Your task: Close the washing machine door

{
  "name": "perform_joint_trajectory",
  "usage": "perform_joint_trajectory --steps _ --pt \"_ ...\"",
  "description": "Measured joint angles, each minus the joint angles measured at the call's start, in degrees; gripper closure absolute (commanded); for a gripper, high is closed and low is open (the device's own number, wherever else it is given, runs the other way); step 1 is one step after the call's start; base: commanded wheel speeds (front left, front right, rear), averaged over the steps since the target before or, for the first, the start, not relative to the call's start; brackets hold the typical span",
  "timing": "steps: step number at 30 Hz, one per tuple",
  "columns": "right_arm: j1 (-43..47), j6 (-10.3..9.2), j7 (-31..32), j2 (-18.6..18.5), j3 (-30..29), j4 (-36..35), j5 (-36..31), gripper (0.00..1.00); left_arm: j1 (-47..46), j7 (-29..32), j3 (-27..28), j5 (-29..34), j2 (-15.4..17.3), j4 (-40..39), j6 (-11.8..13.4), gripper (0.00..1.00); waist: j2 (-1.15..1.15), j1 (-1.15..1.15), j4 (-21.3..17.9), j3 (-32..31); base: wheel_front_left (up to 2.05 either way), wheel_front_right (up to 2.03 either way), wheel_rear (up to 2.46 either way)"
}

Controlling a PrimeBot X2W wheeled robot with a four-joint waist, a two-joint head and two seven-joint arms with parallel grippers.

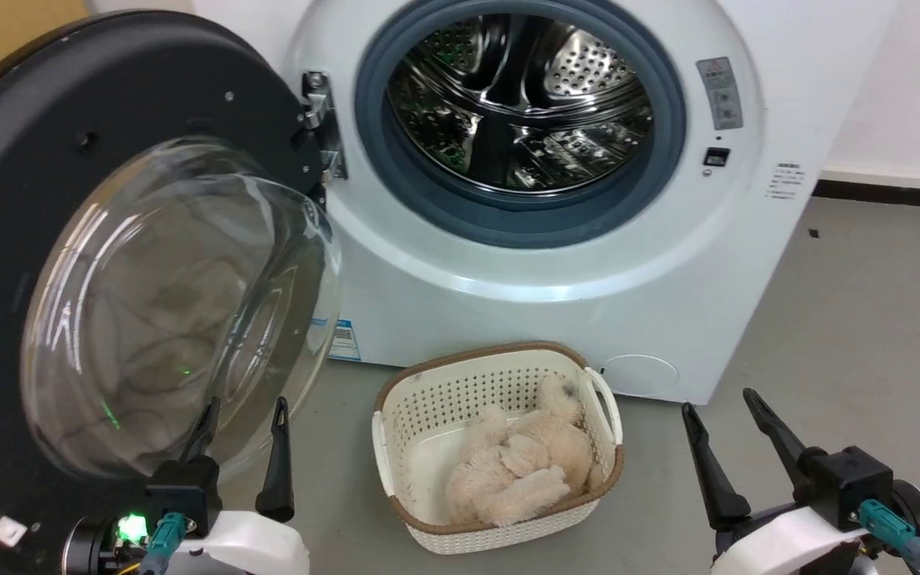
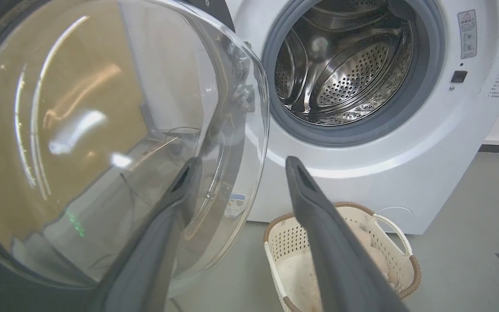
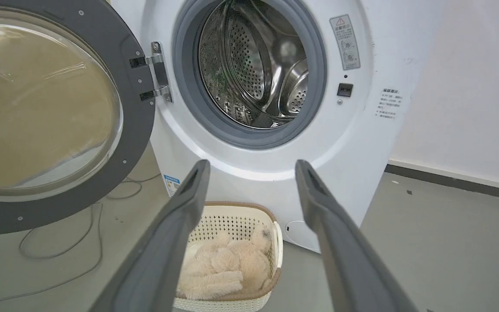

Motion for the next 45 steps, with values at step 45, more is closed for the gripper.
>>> perform_joint_trajectory --steps 45 --pt "-4.6 0.00 -5.3 -0.9 8.0 4.9 5.4 0.00 3.0 -5.3 2.7 -1.6 0.0 -3.6 2.1 0.00 0.00 0.00 13.5 1.0 0.00 0.00 0.00"
